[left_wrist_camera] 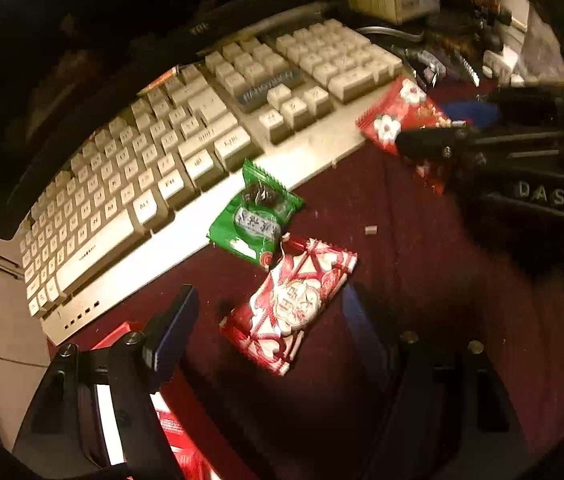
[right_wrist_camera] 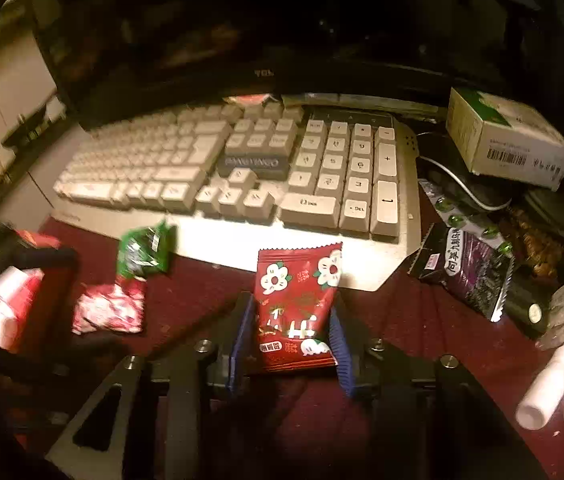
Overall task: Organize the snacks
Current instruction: 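Grasp the red-and-white candy with the left gripper while the right grasps the red flower candy, then carry both candies over the white tray and open both grippers, then move the right gripper to the purple seaweed packet and grasp it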
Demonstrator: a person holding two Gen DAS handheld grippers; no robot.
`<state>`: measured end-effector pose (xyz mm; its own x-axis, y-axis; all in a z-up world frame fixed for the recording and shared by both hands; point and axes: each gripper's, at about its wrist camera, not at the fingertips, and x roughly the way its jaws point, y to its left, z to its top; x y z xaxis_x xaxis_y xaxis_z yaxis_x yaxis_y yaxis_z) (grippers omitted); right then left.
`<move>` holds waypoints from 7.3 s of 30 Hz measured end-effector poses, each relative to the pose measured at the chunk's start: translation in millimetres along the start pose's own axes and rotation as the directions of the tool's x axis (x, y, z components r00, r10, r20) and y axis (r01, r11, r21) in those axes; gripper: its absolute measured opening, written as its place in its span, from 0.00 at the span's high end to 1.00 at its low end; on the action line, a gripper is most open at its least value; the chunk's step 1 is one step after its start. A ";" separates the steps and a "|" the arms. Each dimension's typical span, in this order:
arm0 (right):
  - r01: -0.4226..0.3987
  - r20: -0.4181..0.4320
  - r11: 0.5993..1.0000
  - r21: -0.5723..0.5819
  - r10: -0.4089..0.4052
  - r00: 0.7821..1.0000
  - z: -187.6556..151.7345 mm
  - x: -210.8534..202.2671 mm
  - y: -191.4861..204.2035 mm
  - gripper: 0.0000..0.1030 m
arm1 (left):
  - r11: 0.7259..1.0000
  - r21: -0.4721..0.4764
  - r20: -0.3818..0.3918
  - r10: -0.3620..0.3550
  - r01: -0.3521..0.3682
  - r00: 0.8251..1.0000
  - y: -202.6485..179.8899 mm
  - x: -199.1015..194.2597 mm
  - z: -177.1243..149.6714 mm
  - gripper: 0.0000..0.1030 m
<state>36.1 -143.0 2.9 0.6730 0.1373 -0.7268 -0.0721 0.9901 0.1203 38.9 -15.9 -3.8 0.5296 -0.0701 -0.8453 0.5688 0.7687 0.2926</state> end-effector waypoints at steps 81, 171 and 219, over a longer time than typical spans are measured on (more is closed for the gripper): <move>-0.712 -0.066 0.673 0.203 0.735 0.675 -14.5 7.7 181.9 0.86 | 0.773 -0.634 0.201 0.188 -0.018 0.961 118.2 -105.9 -205.4 0.78; -0.382 0.056 0.920 0.085 0.379 0.924 18.9 -37.1 -80.8 0.27 | 0.673 -0.656 0.020 0.467 -0.341 0.884 101.5 -104.7 -195.1 0.25; -0.191 -0.039 0.975 -0.115 0.188 0.981 -2.4 -3.3 -26.9 0.64 | 0.844 -0.439 -0.042 0.324 -0.309 0.945 9.5 0.2 20.9 0.25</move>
<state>34.1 -170.0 0.4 0.6187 0.3216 -0.7168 -0.2834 0.9423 0.1782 57.7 -21.9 8.2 0.6583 0.2097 -0.7229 0.0400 0.9493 0.3119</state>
